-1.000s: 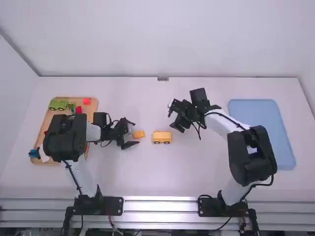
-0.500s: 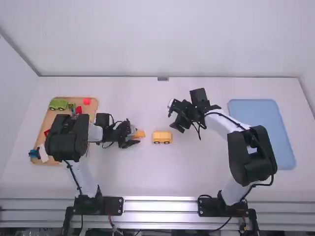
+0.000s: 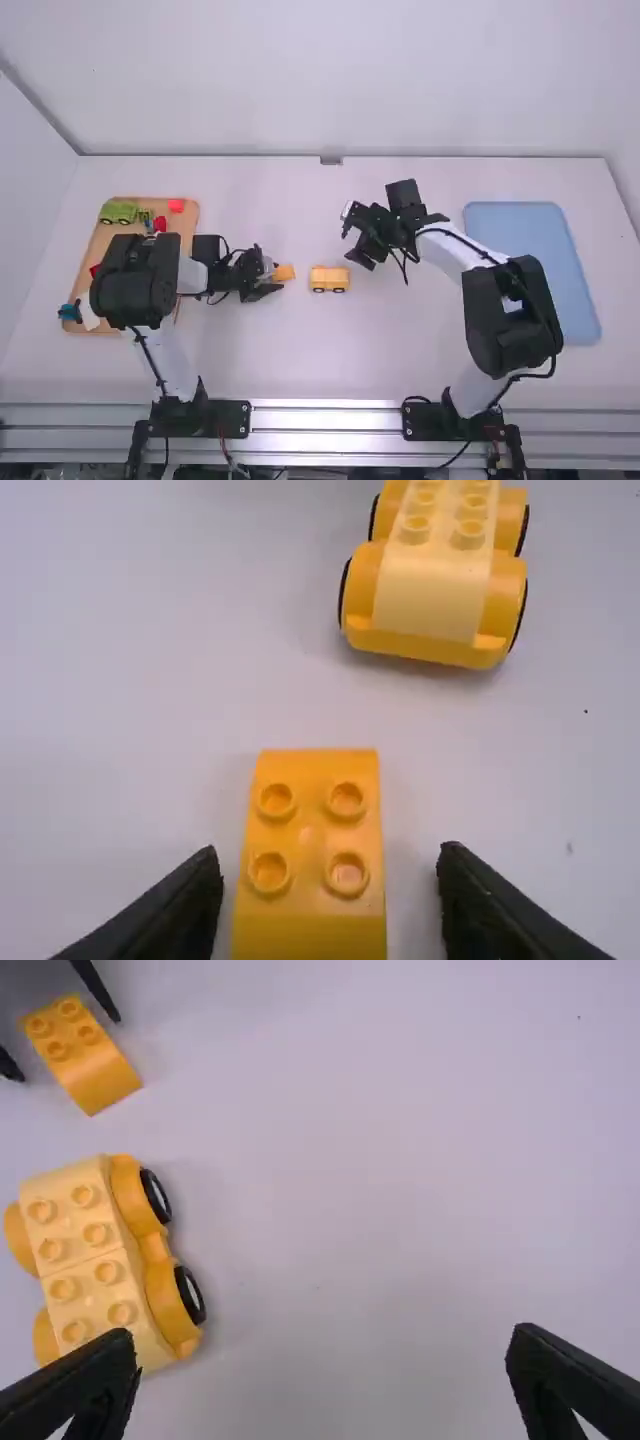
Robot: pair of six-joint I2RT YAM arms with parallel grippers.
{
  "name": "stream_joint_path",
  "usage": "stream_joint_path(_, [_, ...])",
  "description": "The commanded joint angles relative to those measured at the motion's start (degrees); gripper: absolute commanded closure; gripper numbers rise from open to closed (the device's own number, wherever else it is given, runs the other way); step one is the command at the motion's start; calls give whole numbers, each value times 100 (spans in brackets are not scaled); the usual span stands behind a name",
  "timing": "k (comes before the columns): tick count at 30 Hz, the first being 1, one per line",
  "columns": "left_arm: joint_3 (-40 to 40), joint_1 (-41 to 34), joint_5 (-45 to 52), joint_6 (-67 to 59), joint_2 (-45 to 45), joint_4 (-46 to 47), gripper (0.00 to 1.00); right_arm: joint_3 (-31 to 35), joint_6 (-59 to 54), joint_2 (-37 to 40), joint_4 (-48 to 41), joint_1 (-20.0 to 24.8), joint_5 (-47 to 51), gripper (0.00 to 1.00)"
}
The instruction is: Assemble lego blocks to make yellow taxi
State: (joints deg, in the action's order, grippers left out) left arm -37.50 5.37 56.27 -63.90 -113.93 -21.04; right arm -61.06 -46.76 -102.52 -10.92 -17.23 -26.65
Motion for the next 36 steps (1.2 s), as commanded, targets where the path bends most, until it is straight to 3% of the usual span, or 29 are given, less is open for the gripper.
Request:
stream_joint_path(1, [42, 26, -20, 66, -42, 33, 51, -79, 28, 149, -7, -7, -46, 1])
stream_joint_path(6, [44, -24, -22, 61, -42, 42, 61, -79, 28, 149, -4, -4, -50, 2])
stream_joint_path(11, [44, 9, -9, 44, -42, -105, 78, -79, 26, 149, -24, -7, -50, 1])
stream_joint_path(23, [42, 9, 739, 566, 605, -243, 89, -79, 55, 149, -166, -4, 44, 2])
stream_joint_path(27, [39, -129, 625, 715, 1064, -24, 94, -81, 42, 173, -256, 2, 133, 2])
stream_joint_path(36, [39, -638, 103, 916, 1882, 625, 93, 22, -173, 286, -713, 0, -188, 1])
